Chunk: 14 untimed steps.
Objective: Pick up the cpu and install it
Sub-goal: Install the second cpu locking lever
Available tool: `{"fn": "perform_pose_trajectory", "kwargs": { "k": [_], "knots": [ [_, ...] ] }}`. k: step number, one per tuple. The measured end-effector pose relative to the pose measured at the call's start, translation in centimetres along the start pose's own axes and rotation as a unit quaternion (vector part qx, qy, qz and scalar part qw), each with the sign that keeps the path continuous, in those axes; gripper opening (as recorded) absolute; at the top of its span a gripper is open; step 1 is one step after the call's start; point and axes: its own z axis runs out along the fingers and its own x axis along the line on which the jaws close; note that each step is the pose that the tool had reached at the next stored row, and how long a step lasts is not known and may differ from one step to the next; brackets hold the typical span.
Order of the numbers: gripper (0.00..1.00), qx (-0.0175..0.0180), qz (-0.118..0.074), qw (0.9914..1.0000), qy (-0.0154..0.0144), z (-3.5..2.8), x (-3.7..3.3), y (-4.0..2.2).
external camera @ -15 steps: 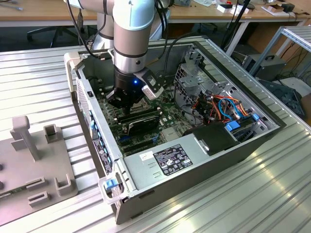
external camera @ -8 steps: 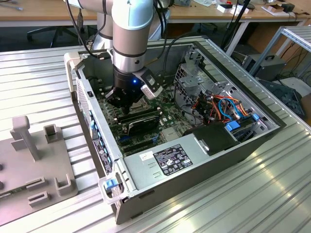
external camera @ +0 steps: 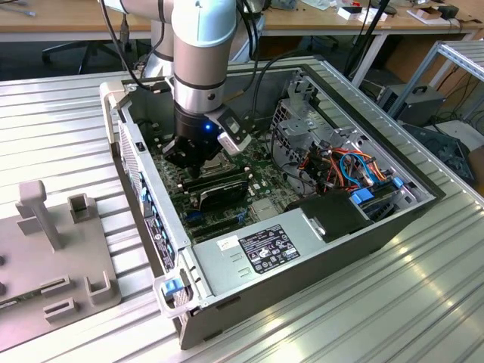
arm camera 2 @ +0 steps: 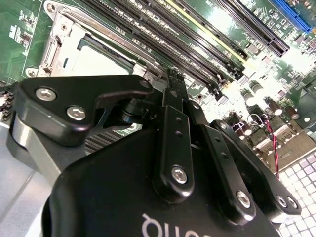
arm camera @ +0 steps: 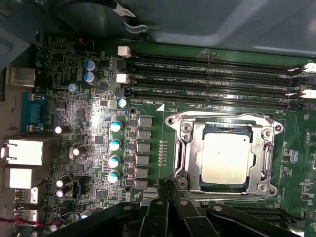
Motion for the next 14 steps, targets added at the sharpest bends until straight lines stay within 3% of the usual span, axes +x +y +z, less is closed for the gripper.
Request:
{"fn": "perform_pose_trajectory", "kwargs": {
  "k": [14],
  "knots": [
    [0.11, 0.0000, 0.000, 1.00000, -0.0001, 0.20, 0.05, -0.03]
  ]
}}
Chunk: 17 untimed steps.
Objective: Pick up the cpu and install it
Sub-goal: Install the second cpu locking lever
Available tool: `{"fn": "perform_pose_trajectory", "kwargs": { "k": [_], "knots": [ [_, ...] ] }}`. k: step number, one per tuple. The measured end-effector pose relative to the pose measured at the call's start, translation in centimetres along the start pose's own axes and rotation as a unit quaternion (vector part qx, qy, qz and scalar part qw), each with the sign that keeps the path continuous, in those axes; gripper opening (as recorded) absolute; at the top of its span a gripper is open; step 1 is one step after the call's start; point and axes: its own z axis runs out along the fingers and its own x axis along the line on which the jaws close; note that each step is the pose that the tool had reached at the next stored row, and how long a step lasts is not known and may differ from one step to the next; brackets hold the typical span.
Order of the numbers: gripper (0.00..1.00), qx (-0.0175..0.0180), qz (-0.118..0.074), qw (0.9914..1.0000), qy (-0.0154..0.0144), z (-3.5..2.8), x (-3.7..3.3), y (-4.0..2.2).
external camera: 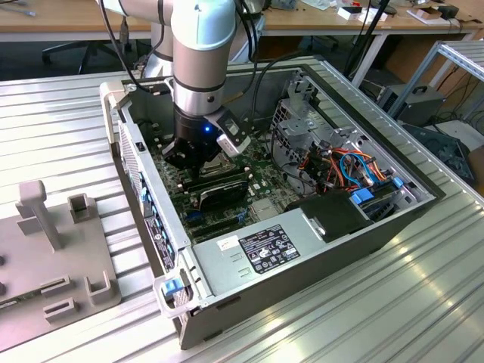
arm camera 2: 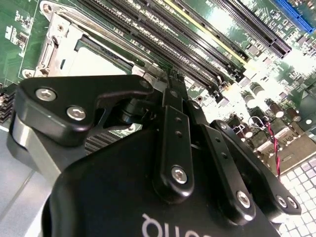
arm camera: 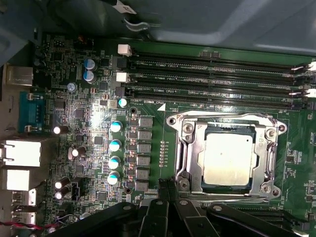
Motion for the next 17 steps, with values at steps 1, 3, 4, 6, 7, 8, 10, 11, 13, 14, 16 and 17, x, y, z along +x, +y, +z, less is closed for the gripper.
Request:
{"fn": "perform_pose_trajectory", "kwargs": {
  "k": [1, 3, 4, 6, 7, 8, 10, 11, 13, 14, 16, 17],
  "knots": [
    [0.11, -0.0001, 0.000, 1.00000, 0.0000, -0.09, -0.01, 0.00],
    [0.11, 0.0000, 0.000, 1.00000, 0.0001, -0.64, -0.03, 0.00],
    [0.11, 0.0000, 0.000, 1.00000, 0.0000, -0.85, -0.04, -0.01],
    [0.11, 0.0001, 0.000, 1.00000, 0.0001, -1.37, -0.06, -0.01],
    [0.11, 0.0001, 0.000, 1.00000, 0.0001, -1.60, -0.07, -0.01],
    [0.11, 0.0000, 0.000, 1.00000, 0.0000, -1.68, -0.08, -0.01],
    [0.11, -0.0001, 0.000, 1.00000, 0.0000, -1.69, -0.08, -0.01],
    [0.11, -0.0001, 0.000, 1.00000, 0.0000, -1.70, -0.08, -0.01],
    [0.11, 0.0001, 0.000, 1.00000, 0.0001, -1.71, -0.23, -0.03],
    [0.11, 0.0000, 0.000, 1.00000, 0.0001, -1.70, -0.40, -0.04],
    [0.11, 0.0000, 0.000, 1.00000, 0.0000, -1.67, -0.97, -0.07],
    [0.11, 0.0000, 0.000, 1.00000, 0.0000, -1.65, -1.35, -0.09]
  ]
}}
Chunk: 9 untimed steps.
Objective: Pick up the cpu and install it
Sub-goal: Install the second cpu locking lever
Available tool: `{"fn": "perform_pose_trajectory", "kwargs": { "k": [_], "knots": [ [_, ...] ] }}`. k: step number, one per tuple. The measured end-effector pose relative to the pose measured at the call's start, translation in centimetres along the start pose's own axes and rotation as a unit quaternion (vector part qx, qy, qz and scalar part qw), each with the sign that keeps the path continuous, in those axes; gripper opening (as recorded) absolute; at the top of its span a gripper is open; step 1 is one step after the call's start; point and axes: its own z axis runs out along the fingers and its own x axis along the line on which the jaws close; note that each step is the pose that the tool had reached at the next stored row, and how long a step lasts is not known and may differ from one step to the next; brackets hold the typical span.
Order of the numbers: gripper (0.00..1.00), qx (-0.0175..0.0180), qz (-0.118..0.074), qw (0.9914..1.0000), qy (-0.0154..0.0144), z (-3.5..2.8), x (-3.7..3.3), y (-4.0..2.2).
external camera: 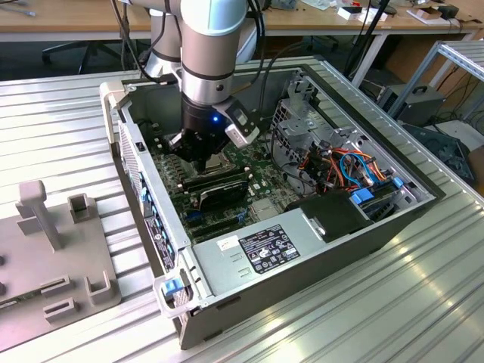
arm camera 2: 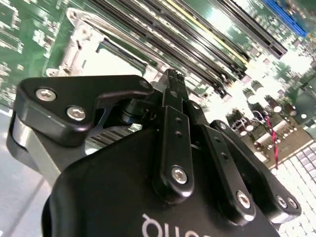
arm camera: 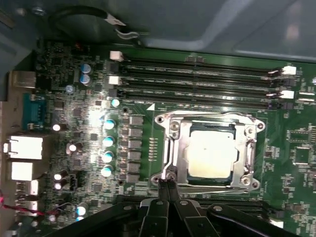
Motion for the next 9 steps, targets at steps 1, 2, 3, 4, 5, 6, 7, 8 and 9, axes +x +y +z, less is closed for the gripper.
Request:
{"fn": "perform_pose_trajectory", "kwargs": {
  "k": [1, 2, 3, 4, 5, 6, 7, 8, 9],
  "knots": [
    [0.11, 0.0000, 0.000, 1.00000, 0.0000, 0.01, -0.27, -0.02],
    [0.11, 0.0000, 0.000, 1.00000, 0.0000, 0.03, -0.57, -0.03],
    [0.11, 0.0000, 0.000, 1.00000, 0.0000, 0.05, -1.15, -0.07],
    [0.11, 0.0000, 0.000, 1.00000, 0.0000, 0.06, -1.48, -0.09],
    [0.11, 0.0000, 0.000, 1.00000, 0.0000, 0.07, -1.74, -0.10],
    [0.11, 0.0000, 0.000, 1.00000, 0.0000, 0.09, -2.03, -0.12],
    [0.11, 0.0000, 0.000, 1.00000, 0.0000, 0.10, -2.27, -0.14],
    [0.11, 0.0000, 0.000, 1.00000, 0.0000, 0.12, -2.62, -0.16],
    [0.11, 0.0000, 0.000, 1.00000, 0.0000, 0.13, -2.83, -0.17]
  ]
}}
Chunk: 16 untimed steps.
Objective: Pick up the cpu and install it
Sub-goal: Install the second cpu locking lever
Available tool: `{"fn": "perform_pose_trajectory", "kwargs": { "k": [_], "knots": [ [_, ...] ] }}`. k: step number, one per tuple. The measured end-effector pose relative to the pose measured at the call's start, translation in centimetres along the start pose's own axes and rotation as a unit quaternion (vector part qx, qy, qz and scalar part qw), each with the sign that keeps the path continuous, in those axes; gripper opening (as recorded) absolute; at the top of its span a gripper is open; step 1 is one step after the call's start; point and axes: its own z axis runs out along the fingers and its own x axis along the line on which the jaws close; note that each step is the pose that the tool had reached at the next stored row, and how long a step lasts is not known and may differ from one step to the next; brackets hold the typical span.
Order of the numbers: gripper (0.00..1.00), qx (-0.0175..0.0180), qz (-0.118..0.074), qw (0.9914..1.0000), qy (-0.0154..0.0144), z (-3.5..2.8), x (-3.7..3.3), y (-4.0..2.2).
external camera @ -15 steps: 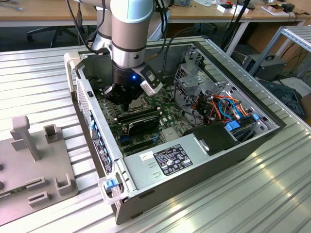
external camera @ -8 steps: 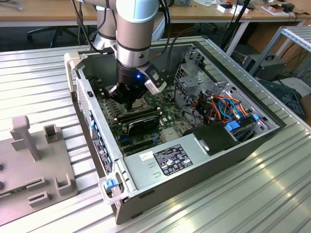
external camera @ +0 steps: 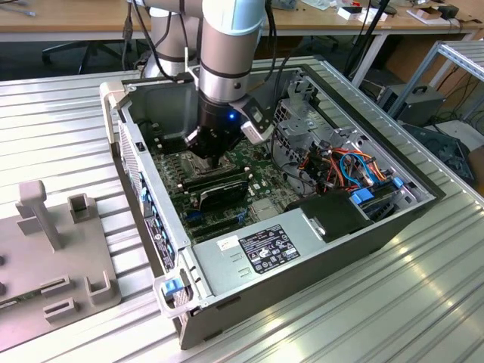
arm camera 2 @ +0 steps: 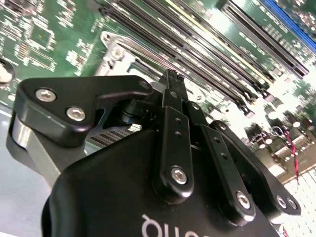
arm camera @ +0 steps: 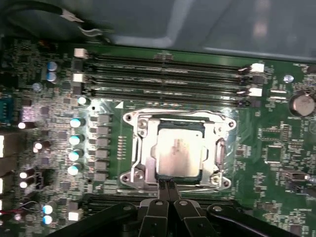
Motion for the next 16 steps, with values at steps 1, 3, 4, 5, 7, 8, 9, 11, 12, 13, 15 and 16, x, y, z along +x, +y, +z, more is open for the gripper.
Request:
{"fn": "perform_pose_trajectory", "kwargs": {
  "k": [1, 3, 4, 5, 7, 8, 9, 11, 12, 13, 15, 16],
  "knots": [
    [0.11, 0.0000, 0.000, 1.00000, 0.0000, 0.01, -0.17, -0.02],
    [0.11, 0.0001, 0.000, 1.00000, 0.0000, 0.01, -0.24, 0.03],
    [0.11, 0.0000, 0.000, 1.00000, 0.0000, 0.01, -0.24, 0.15],
    [0.11, 0.0001, 0.000, 1.00000, 0.0000, 0.01, -0.25, 0.25],
    [0.11, 0.0000, 0.000, 1.00000, 0.0000, 0.01, -0.26, 0.49],
    [0.11, 0.0000, 0.000, 1.00000, 0.0000, 0.01, -0.27, 0.65],
    [0.11, 0.0000, 0.000, 1.00000, 0.0000, 0.01, -0.28, 0.79],
    [0.11, 0.0000, 0.000, 1.00000, 0.0000, 0.00, -0.32, 1.37],
    [0.11, 0.0000, 0.000, 1.00000, 0.0000, 0.00, -0.33, 1.62],
    [0.11, 0.0000, 0.000, 1.00000, 0.0000, -0.01, -0.34, 1.77],
    [0.11, 0.0000, 0.000, 1.00000, 0.0000, 0.00, -0.52, 2.13],
    [0.11, 0.0000, 0.000, 1.00000, 0.0000, 0.01, -0.72, 2.17]
  ]
}}
